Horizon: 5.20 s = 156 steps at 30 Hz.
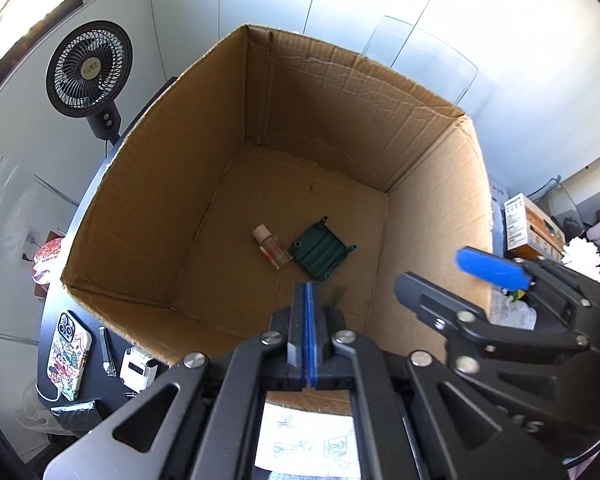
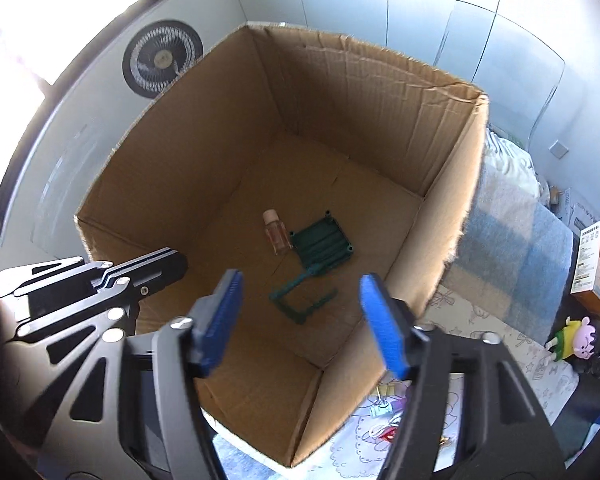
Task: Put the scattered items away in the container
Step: 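Open the right gripper to drop the green stand into the box, then move both grippers back from the box toward the remaining items, then close the left gripper on the white USB cable while the right gripper closes on the yellow hair clip, then lift and carry the cable and hair clip with both grippers over the box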
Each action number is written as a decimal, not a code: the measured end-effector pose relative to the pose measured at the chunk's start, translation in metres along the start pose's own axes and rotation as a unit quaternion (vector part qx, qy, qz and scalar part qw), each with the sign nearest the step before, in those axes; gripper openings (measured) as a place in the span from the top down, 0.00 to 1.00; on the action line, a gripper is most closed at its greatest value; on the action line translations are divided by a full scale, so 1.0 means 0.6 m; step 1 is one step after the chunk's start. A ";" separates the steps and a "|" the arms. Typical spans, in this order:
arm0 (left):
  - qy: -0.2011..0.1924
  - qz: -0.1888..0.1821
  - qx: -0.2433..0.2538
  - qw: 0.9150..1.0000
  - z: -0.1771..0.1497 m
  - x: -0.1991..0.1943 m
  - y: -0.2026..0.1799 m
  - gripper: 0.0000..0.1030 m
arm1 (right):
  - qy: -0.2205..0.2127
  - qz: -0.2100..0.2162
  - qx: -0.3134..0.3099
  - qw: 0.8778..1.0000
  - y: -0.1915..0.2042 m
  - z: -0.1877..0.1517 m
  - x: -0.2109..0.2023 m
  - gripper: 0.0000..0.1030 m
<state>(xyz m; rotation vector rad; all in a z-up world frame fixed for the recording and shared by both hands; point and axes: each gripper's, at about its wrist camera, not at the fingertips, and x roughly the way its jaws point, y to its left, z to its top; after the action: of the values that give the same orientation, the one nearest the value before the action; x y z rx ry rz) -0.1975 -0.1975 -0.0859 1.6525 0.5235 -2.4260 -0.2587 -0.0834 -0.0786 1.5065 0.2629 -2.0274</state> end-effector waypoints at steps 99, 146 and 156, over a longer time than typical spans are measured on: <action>0.229 -0.066 0.183 0.954 -0.329 0.317 -0.303 0.97 | 0.153 -0.096 0.232 0.956 -0.344 -0.492 0.117 0.79; 0.071 -0.097 0.209 0.971 -0.230 0.092 -0.355 0.98 | -0.030 -0.049 0.223 0.973 -0.330 -0.388 -0.107 0.80; 0.002 -0.087 0.228 0.970 -0.183 0.013 -0.379 0.98 | -0.071 -0.052 0.198 0.976 -0.306 -0.338 -0.171 0.79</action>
<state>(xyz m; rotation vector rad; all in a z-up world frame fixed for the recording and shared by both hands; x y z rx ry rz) -0.1783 0.0545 -0.0847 1.8408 0.1121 -2.8337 -0.1803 0.1980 -0.0866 1.5917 -0.1331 -2.3616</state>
